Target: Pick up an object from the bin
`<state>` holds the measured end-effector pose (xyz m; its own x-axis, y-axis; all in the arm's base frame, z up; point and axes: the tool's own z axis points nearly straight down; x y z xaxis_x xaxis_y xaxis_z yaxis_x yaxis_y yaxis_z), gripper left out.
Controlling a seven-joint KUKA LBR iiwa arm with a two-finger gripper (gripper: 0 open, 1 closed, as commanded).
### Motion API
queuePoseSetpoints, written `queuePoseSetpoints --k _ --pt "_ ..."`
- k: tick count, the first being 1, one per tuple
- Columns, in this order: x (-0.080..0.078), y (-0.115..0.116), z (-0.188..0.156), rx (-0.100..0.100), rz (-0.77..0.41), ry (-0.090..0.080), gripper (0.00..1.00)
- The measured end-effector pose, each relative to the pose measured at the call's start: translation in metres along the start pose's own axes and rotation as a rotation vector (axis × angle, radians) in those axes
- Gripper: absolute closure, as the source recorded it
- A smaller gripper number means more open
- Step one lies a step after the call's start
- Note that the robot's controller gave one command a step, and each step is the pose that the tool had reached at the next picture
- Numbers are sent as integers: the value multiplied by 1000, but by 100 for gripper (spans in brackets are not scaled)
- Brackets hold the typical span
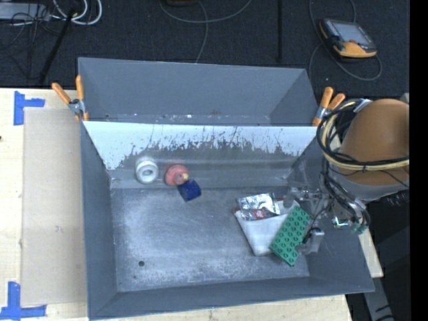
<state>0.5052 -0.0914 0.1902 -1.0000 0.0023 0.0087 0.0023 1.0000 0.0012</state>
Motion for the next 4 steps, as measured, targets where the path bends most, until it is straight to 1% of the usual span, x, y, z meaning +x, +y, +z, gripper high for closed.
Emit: queuePoseSetpoints --k 1,2,3,4 --pt "-26 -30 121 -2 1 3 0" --pt "-27 -31 117 1 -5 0 100" --pt "-23 -27 13 2 -2 -15 100" --pt "-40 -24 -55 3 6 -16 100"
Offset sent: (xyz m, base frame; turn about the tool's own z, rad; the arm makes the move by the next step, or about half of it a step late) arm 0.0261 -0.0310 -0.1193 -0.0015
